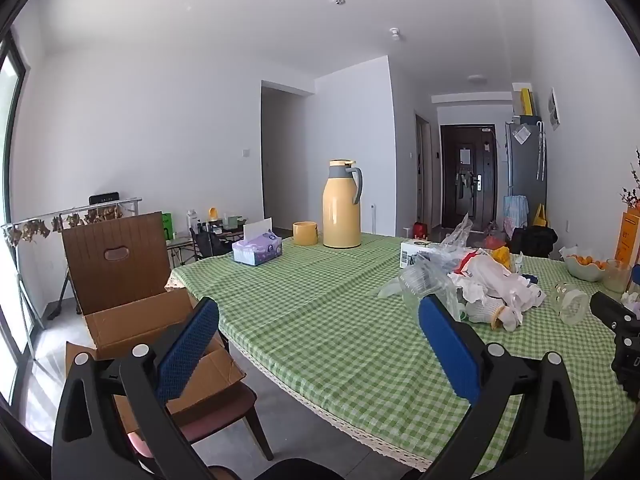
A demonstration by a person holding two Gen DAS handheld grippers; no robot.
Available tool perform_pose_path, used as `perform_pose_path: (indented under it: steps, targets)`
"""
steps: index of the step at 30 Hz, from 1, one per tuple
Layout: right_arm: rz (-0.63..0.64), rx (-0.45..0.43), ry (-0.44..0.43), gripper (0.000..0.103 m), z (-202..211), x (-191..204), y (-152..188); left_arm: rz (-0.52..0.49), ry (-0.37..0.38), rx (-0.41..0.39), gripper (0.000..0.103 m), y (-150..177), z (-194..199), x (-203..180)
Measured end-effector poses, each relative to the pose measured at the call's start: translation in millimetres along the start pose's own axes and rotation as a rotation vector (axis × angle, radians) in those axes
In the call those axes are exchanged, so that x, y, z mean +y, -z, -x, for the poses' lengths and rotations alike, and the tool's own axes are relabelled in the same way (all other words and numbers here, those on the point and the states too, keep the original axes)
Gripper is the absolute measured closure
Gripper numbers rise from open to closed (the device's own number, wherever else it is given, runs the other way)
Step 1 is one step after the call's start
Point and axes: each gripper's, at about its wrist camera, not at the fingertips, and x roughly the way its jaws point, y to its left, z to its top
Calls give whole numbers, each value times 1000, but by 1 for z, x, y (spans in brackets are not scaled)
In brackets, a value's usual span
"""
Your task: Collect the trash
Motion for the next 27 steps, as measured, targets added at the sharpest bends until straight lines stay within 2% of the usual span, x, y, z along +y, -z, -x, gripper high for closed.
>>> perform_pose_path:
  steps: [27]
  targets:
    - [22, 3, 7, 8, 1, 0, -1, 13, -23, -7, 6, -1, 1, 2]
